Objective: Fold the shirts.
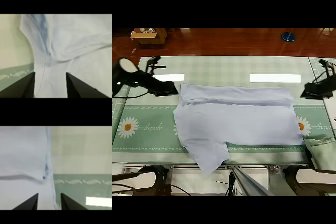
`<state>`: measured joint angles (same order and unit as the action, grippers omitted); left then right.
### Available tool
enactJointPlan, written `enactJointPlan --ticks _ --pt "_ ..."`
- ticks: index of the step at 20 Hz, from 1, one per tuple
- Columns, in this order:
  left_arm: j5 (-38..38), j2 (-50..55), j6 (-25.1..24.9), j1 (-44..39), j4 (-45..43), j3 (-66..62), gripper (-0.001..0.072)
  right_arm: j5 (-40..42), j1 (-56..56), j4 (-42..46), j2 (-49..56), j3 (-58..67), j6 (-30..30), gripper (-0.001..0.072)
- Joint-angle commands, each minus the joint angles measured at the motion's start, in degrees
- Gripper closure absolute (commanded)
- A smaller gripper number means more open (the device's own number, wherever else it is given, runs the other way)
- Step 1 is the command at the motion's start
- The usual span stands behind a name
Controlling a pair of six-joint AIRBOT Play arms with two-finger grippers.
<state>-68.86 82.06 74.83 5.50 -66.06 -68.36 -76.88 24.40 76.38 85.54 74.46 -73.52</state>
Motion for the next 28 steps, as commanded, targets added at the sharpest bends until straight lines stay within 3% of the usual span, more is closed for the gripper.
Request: enactJointPlan --ticks 1,2,3,4,6,8,12,14,16,18,24,28 --pt "-3.7 -11.0 -2.6 5.7 4.0 10.6 0.0242 0.4 10.8 -5.5 -8.1 -12.2 1.4 0.0253" --pt "-3.1 -15.2 -6.4 7.3 8.5 17.8 0.0242 1.8 14.8 -10.9 -10.3 -18.0 3.9 0.0195" --pt "-3.9 -19.2 -11.6 9.0 14.5 25.4 0.0242 2.6 18.5 -17.2 -12.1 -23.7 7.1 0.0169" --pt "-4.9 -22.4 -13.8 10.4 18.1 32.0 0.0241 2.5 21.2 -21.7 -13.2 -28.0 10.4 0.0168" --pt "-5.4 -26.5 -14.4 12.4 19.3 41.1 0.0235 2.2 23.3 -23.3 -13.7 -32.3 13.2 0.0169" --pt "-5.5 -28.2 -15.3 14.0 19.3 45.9 0.0173 1.7 23.2 -22.4 -13.7 -32.7 13.7 0.017" --pt "-5.8 -27.9 -17.8 14.2 18.4 46.3 0.0173 0.0 23.2 -21.6 -13.7 -32.7 15.1 0.017" --pt "-6.5 -27.8 -17.8 14.2 13.2 44.9 0.0173 -0.5 23.2 -21.3 -13.7 -32.7 15.4 0.017" --pt "-10.1 -27.7 -17.5 14.2 5.5 42.7 0.0173 -0.5 23.2 -19.7 -13.7 -32.7 15.4 0.017" --pt "-15.2 -27.7 -17.6 14.2 3.5 42.3 0.0173 -0.9 23.2 -16.0 -13.7 -32.7 15.4 0.017" --pt "-14.4 -23.0 -19.8 13.1 6.3 44.2 0.0173 -1.2 23.2 -11.5 -13.7 -32.7 14.8 0.017" --pt "-9.0 -17.0 -20.4 6.3 11.0 44.2 0.0173 -2.4 23.2 -11.5 -13.7 -32.7 14.6 0.0171"
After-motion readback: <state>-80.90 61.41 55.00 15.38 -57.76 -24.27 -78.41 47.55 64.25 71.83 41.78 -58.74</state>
